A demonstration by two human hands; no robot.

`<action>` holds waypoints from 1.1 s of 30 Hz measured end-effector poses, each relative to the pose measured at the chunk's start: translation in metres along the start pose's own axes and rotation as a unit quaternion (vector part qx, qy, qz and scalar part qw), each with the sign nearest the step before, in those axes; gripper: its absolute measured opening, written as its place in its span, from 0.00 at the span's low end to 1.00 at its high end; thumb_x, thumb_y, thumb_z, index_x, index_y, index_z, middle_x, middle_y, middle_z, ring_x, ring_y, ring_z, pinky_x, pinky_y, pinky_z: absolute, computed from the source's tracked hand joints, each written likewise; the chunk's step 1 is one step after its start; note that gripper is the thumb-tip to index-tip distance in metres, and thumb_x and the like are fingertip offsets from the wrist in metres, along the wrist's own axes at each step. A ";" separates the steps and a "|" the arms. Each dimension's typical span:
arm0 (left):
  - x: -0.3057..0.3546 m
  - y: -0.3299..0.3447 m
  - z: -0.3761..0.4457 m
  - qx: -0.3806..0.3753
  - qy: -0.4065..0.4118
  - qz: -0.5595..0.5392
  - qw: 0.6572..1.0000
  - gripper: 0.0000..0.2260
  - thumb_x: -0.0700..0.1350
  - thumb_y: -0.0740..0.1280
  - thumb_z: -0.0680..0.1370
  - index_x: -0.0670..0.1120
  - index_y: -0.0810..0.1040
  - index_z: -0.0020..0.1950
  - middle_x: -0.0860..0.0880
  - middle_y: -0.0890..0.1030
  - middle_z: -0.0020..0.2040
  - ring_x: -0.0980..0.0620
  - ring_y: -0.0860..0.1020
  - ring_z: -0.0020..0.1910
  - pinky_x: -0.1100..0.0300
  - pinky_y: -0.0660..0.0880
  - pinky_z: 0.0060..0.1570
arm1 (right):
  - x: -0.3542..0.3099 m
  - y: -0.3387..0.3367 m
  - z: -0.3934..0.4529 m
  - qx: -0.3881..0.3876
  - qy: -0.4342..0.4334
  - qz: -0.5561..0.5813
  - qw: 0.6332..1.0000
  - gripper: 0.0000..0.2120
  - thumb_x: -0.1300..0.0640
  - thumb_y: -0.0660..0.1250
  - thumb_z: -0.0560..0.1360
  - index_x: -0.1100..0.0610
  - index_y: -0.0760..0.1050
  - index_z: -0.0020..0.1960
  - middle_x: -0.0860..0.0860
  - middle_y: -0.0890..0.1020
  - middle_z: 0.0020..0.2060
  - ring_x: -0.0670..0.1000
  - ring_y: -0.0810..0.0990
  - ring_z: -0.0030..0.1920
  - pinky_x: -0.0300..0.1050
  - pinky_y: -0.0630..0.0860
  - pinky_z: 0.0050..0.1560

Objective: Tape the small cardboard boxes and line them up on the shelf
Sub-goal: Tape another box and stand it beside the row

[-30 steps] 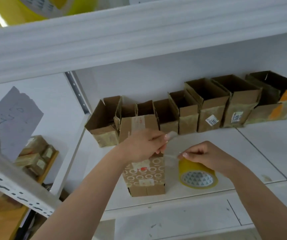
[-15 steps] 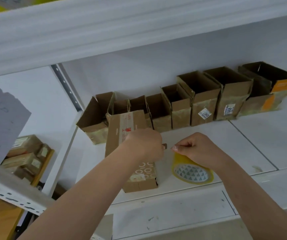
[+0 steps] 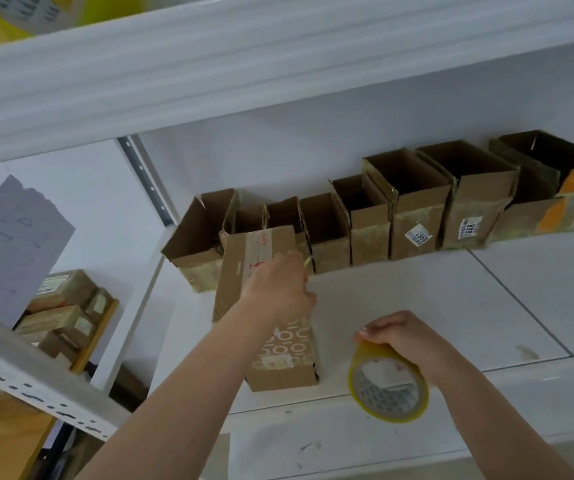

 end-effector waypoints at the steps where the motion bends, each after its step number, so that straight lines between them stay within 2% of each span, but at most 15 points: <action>1: 0.002 0.000 -0.001 -0.001 -0.002 0.007 1.000 0.11 0.47 0.70 0.75 0.48 0.68 0.43 0.49 0.73 0.43 0.49 0.75 0.42 0.57 0.71 0.39 | 0.007 -0.003 0.002 0.015 0.014 0.011 1.000 0.06 0.57 0.72 0.75 0.53 0.87 0.41 0.51 0.86 0.36 0.48 0.84 0.34 0.37 0.75 0.30; 2: 0.005 -0.001 -0.002 0.003 -0.006 0.024 1.000 0.10 0.46 0.70 0.75 0.46 0.70 0.49 0.48 0.73 0.46 0.47 0.76 0.46 0.56 0.71 0.40 | 0.010 -0.006 0.003 0.030 0.020 0.026 0.999 0.05 0.58 0.72 0.74 0.54 0.87 0.42 0.51 0.86 0.36 0.48 0.84 0.34 0.36 0.75 0.30; 4: 0.011 0.001 -0.004 0.016 -0.030 0.086 0.996 0.19 0.44 0.70 0.74 0.42 0.69 0.62 0.46 0.72 0.52 0.44 0.76 0.52 0.55 0.71 0.41 | 0.003 -0.011 0.003 0.050 0.009 0.052 0.997 0.05 0.58 0.72 0.75 0.55 0.86 0.44 0.52 0.86 0.37 0.51 0.85 0.36 0.37 0.75 0.30; 6: 0.015 0.006 -0.005 0.022 -0.045 0.133 0.990 0.25 0.43 0.71 0.73 0.40 0.66 0.67 0.44 0.72 0.57 0.42 0.75 0.55 0.54 0.71 0.42 | -0.012 -0.015 0.003 0.058 -0.020 0.051 0.997 0.06 0.56 0.71 0.75 0.52 0.87 0.43 0.50 0.86 0.37 0.50 0.85 0.37 0.39 0.75 0.30; 9: 0.015 0.004 -0.005 0.023 -0.024 0.105 0.994 0.26 0.46 0.72 0.73 0.41 0.66 0.66 0.46 0.72 0.55 0.43 0.76 0.54 0.55 0.71 0.42 | -0.028 -0.017 -0.002 0.065 -0.052 0.046 0.995 0.08 0.56 0.70 0.76 0.50 0.87 0.41 0.49 0.86 0.37 0.45 0.84 0.33 0.35 0.71 0.24; 12: -0.002 -0.005 -0.007 0.039 -0.024 -0.125 0.991 0.18 0.55 0.71 0.74 0.46 0.71 0.56 0.51 0.74 0.46 0.51 0.78 0.45 0.60 0.74 0.40 | -0.040 -0.023 -0.009 0.077 -0.084 0.073 0.991 0.08 0.58 0.70 0.76 0.53 0.87 0.42 0.50 0.86 0.36 0.46 0.84 0.33 0.33 0.73 0.25; 14: -0.015 -0.018 -0.013 0.106 -0.026 -0.245 0.963 0.12 0.56 0.69 0.76 0.49 0.74 0.48 0.53 0.76 0.39 0.58 0.76 0.36 0.69 0.71 0.33 | -0.052 -0.026 -0.014 0.077 -0.117 0.080 0.987 0.07 0.57 0.70 0.76 0.52 0.87 0.42 0.50 0.86 0.37 0.46 0.85 0.35 0.32 0.75 0.29; 16: -0.024 -0.029 -0.021 0.176 -0.021 -0.264 0.948 0.09 0.56 0.68 0.77 0.51 0.76 0.45 0.55 0.75 0.34 0.62 0.73 0.30 0.73 0.68 0.30 | -0.065 -0.028 -0.019 0.077 -0.147 0.074 0.983 0.08 0.55 0.70 0.75 0.46 0.86 0.40 0.48 0.87 0.38 0.46 0.85 0.38 0.32 0.76 0.32; 18: -0.024 -0.034 -0.028 0.196 -0.010 -0.280 0.940 0.12 0.61 0.67 0.75 0.53 0.77 0.44 0.57 0.75 0.34 0.66 0.75 0.31 0.75 0.68 0.30 | -0.079 -0.028 -0.024 0.081 -0.177 0.048 0.980 0.10 0.53 0.70 0.75 0.41 0.85 0.39 0.45 0.86 0.39 0.44 0.85 0.39 0.32 0.76 0.35; 22: 0.004 -0.026 -0.030 0.114 0.023 -0.299 0.947 0.29 0.76 0.64 0.64 0.53 0.80 0.49 0.57 0.82 0.42 0.64 0.79 0.41 0.68 0.77 0.40 | -0.105 -0.023 -0.037 0.082 -0.252 0.012 0.964 0.13 0.54 0.70 0.76 0.38 0.84 0.38 0.43 0.86 0.37 0.41 0.84 0.38 0.32 0.75 0.35; 25: 0.014 -0.021 -0.029 0.112 0.034 -0.337 0.934 0.15 0.60 0.74 0.70 0.48 0.80 0.40 0.54 0.80 0.33 0.63 0.74 0.29 0.70 0.71 0.30 | -0.112 -0.023 -0.041 0.118 -0.278 -0.034 0.953 0.10 0.50 0.69 0.76 0.38 0.84 0.39 0.43 0.85 0.37 0.44 0.83 0.40 0.39 0.76 0.40; 26: 0.015 -0.021 -0.030 0.114 0.037 -0.351 0.929 0.12 0.54 0.75 0.72 0.48 0.79 0.37 0.53 0.79 0.31 0.63 0.73 0.27 0.71 0.69 0.28 | -0.111 -0.024 -0.043 0.140 -0.275 -0.053 0.950 0.08 0.45 0.68 0.75 0.39 0.83 0.40 0.44 0.84 0.35 0.46 0.82 0.40 0.44 0.76 0.43; 28: 0.017 -0.017 -0.032 0.103 0.038 -0.389 0.915 0.10 0.49 0.73 0.75 0.49 0.78 0.35 0.55 0.78 0.28 0.63 0.73 0.26 0.72 0.68 0.27 | -0.110 -0.029 -0.048 0.211 -0.286 -0.104 0.929 0.14 0.35 0.64 0.72 0.41 0.83 0.38 0.44 0.81 0.31 0.46 0.80 0.36 0.46 0.74 0.40; 31: 0.029 -0.008 -0.039 0.082 0.039 -0.456 0.886 0.12 0.46 0.71 0.77 0.49 0.79 0.32 0.57 0.75 0.25 0.63 0.74 0.26 0.74 0.68 0.26 | -0.118 -0.033 -0.063 0.329 -0.336 -0.146 0.870 0.11 0.40 0.65 0.75 0.41 0.81 0.39 0.40 0.78 0.28 0.42 0.76 0.34 0.41 0.67 0.32; 33: 0.036 -0.002 -0.044 0.076 0.039 -0.486 0.870 0.15 0.44 0.70 0.77 0.51 0.78 0.30 0.58 0.73 0.23 0.63 0.72 0.24 0.74 0.66 0.25 | -0.124 -0.031 -0.070 0.361 -0.365 -0.159 0.844 0.07 0.44 0.66 0.77 0.42 0.83 0.51 0.36 0.79 0.33 0.39 0.76 0.34 0.39 0.70 0.33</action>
Point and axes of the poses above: each hand's wrist, its own z-axis towards the middle knuckle, its own y-axis out of the palm, x = y × z, the point moved 8 cm from there along z, towards the middle knuckle
